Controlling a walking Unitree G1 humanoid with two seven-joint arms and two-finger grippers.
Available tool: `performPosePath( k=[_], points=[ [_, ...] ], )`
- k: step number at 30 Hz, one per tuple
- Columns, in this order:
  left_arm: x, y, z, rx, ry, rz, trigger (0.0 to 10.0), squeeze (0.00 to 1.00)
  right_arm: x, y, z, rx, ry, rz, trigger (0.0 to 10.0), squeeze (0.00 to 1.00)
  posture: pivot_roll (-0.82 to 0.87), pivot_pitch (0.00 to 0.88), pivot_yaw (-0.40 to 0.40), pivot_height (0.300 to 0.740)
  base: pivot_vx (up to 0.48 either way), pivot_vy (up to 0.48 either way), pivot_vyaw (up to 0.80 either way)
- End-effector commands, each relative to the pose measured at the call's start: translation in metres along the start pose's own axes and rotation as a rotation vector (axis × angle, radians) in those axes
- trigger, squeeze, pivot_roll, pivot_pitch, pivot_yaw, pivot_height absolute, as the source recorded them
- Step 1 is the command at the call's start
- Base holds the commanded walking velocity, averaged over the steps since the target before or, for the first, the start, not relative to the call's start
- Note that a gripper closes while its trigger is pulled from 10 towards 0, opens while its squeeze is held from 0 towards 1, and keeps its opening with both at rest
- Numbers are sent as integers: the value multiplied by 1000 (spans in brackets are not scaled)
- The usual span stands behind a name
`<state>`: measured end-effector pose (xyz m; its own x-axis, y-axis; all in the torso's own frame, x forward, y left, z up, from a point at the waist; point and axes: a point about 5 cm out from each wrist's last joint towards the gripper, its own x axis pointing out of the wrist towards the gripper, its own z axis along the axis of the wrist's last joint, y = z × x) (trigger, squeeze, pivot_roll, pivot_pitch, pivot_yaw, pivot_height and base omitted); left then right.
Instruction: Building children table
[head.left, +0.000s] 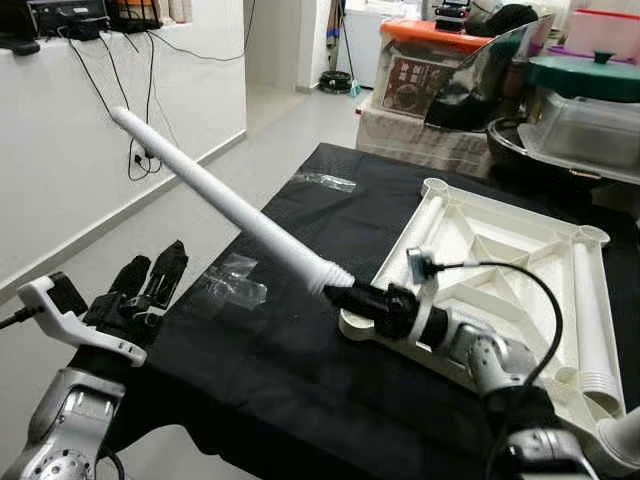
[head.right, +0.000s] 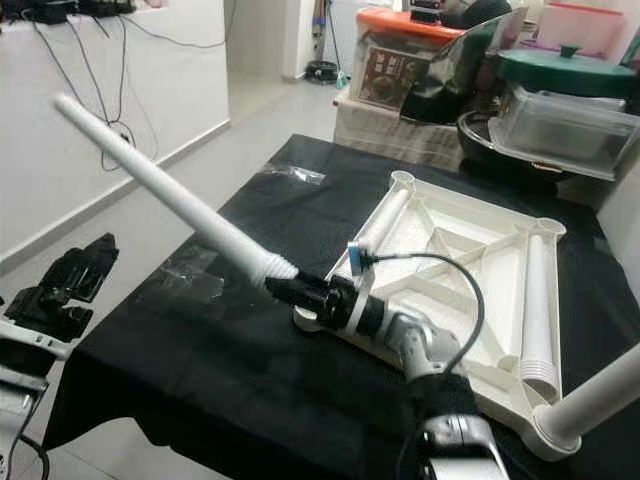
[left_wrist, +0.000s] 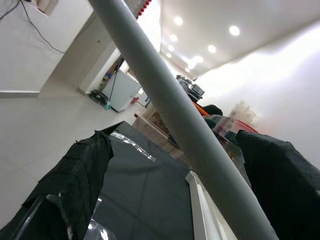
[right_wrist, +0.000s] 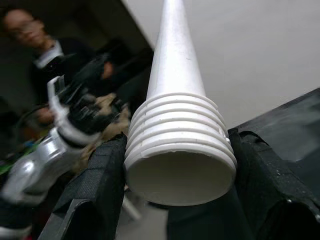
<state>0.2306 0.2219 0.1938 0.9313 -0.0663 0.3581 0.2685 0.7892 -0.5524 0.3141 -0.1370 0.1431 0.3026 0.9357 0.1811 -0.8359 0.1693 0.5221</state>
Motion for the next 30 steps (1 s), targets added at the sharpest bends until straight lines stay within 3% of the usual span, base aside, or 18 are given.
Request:
performPosePath(
  k=[1,5,16,17,20,21,22,23,30],
  points=[
    [1,2,-2,-24,11,9,10000,0,1,4,7,-19,-18,28,0,0,73,0,-93,740,0,0,0],
    [1,8,8,-45,-8,22,10000,0,-4,16,-16,-24,100,136,0,0,80,0,-98,740,0,0,0],
    [4,12,10,-103,-19,32,10000,0,-17,30,-27,-18,220,245,0,0,79,0,-98,740,0,0,0],
    [4,11,10,-113,-23,26,6863,0,-16,30,-28,-17,221,248,0,0,78,0,-95,740,0,0,0],
    [5,11,10,-122,-25,21,6863,0,-16,31,-28,-16,223,250,0,0,78,0,-95,740,0,0,0],
    [5,10,10,-127,-27,17,2824,0,-16,31,-28,-16,223,251,0,0,78,0,-95,740,0,0,0],
    [5,10,11,-131,-27,14,2824,0,-16,32,-29,-16,225,253,0,0,78,0,-95,740,0,0,0],
    [5,7,13,-134,-40,-6,0,0,-16,32,-30,-17,230,253,0,0,79,0,-95,740,0,0,0],
    [5,-4,15,-159,-72,-71,0,0,-13,29,-32,-27,239,240,0,0,82,0,-97,740,0,0,0]
  ],
)
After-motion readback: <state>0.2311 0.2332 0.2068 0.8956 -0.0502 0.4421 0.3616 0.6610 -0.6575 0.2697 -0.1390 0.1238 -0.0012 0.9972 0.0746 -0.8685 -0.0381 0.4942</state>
